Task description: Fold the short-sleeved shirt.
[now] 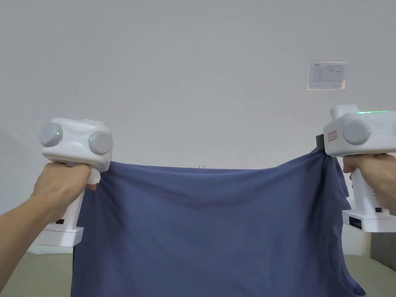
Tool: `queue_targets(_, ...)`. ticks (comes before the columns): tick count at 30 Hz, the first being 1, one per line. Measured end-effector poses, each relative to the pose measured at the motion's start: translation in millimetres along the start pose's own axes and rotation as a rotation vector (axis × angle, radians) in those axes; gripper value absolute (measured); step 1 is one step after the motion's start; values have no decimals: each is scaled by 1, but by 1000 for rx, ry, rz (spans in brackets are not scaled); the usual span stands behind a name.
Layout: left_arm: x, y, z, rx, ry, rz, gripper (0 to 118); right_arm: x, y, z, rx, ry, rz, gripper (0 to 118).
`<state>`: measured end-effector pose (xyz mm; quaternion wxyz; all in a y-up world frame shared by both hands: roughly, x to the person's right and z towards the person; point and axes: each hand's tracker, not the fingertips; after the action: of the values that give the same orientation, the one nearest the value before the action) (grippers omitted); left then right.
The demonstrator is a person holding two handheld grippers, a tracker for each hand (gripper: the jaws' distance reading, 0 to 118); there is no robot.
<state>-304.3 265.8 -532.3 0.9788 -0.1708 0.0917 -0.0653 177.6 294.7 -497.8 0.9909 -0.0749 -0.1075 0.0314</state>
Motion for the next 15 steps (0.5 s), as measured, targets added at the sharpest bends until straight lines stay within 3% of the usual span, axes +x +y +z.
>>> queue_targets(8,14,6,-68,-2,70,-23,3,-21,6,-58,13,-9,-22,2)
queue_targets(13,22,-40,-113,-55,48,-4,3,-39,-48,-91,-41,-10,16,2)
queue_targets(15,25,-73,-131,-90,39,-21,3,-41,-82,-102,-77,12,-9,2)
